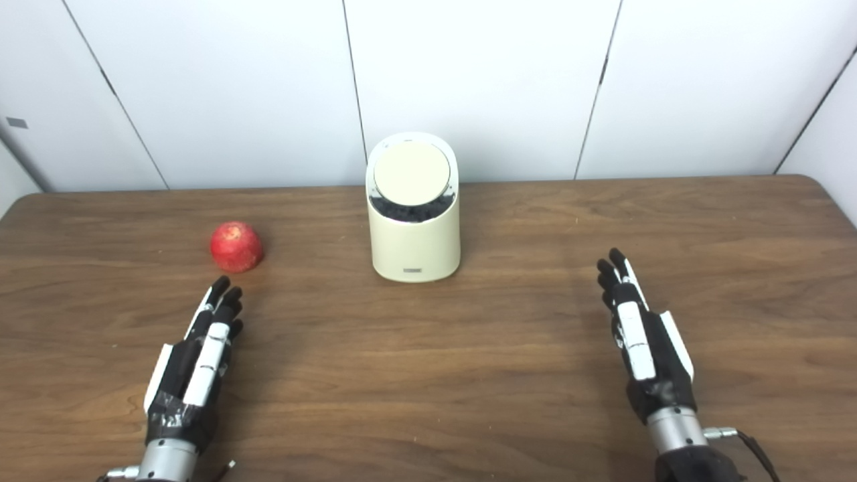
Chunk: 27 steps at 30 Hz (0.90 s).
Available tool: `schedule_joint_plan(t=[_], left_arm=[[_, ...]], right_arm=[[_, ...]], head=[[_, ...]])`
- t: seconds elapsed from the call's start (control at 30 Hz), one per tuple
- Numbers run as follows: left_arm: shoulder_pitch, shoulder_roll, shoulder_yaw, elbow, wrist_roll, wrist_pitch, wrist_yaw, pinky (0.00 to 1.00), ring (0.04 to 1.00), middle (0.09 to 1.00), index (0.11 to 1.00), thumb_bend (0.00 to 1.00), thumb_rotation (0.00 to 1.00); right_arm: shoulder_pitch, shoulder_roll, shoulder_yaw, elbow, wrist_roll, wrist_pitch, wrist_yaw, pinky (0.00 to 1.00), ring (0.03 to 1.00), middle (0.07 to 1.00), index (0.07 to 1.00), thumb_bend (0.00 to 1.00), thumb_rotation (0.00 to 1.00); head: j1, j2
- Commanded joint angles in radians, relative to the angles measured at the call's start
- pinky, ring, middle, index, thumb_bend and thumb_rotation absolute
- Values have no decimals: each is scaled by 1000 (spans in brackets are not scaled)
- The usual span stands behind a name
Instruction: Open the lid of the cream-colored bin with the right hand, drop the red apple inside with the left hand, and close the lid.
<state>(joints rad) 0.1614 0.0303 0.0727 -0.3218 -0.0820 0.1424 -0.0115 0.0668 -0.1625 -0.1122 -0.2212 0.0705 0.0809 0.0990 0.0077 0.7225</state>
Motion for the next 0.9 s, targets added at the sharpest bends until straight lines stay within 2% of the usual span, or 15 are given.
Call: schedule_joint_plan(t=[0.0, 0.63, 0.87], left_arm=[[-19, 5, 0, -26, -4, -18, -4, 1000, 990, 968, 1000, 554, 759], [-23, 6, 0, -19, -1, -30, -2, 994, 984, 965, 1000, 556, 774], [-19, 1, -8, -5, 9, -47, -2, 1000, 992, 969, 1000, 560, 769]], right_arm=[[-20, -14, -1, -17, -4, -31, -2, 1000, 973, 966, 1000, 590, 1000], [-21, -21, 1, -23, 1, -24, -1, 1000, 975, 965, 1000, 580, 1000], [-18, -31, 2, -3, 1, -42, 5, 1000, 983, 975, 1000, 622, 954]], head=[[1, 1], [1, 2], [1, -42]])
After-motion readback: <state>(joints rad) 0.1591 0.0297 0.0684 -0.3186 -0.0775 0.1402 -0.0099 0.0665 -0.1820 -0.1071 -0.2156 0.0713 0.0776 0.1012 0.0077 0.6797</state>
